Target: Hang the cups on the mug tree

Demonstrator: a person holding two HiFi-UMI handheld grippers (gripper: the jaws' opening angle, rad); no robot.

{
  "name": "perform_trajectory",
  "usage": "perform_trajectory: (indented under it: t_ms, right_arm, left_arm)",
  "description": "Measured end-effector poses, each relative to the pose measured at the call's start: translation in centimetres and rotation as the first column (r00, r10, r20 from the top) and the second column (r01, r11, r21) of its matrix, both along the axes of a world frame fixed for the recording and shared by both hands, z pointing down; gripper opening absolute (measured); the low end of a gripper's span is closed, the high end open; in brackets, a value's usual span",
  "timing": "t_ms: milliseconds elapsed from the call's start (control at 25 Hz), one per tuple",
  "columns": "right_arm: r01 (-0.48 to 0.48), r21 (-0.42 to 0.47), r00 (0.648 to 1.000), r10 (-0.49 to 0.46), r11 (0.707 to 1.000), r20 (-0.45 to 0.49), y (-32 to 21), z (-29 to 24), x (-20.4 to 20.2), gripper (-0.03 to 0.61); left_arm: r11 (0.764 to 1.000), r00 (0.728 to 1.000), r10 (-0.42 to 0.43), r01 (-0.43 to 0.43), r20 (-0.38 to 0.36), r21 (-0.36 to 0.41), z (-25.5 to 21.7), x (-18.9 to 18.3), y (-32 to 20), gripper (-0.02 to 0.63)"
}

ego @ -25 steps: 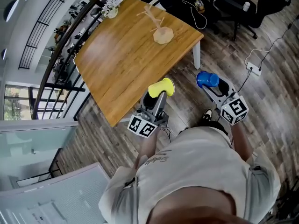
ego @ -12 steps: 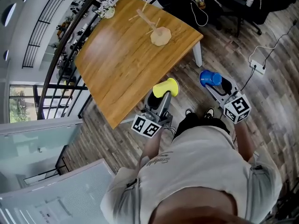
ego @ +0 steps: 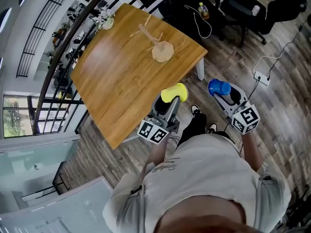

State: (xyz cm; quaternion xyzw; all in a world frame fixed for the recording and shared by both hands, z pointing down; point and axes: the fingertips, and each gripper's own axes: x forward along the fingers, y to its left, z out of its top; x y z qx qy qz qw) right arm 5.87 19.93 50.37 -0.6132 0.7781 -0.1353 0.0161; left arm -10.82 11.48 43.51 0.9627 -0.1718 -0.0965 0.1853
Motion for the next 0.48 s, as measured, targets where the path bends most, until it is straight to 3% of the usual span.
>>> perform_trajectory:
  t_ms: [160,280,480]
  right_arm:
    - [-0.019,-0.009,1.0,0.019,1.0,-0.009,-3.5,-1.2,2.1,0.241]
    - [-0.007,0.024,0.999,0.008,1.0,-0.053,-7.1,-3.3,3.1,0.241]
    - [-0.023,0.078,0.999,0.025,0.997,-0.029,-12.0,-5.9,4.0,0.241]
  left_arm:
    - [0.999,0.999,0.031,-0.03,-0.025,0.018,-1.6,2.8,-4.2,0.258]
    - [0.998,0.998,0.052,-0.051,-0.033,0.044,-2.5,4.4,-7.3,0.258]
    - [0.996,0.997,0.063,-0.06,-0.044,0.07,-2.9,5.5,-11.3,0.258]
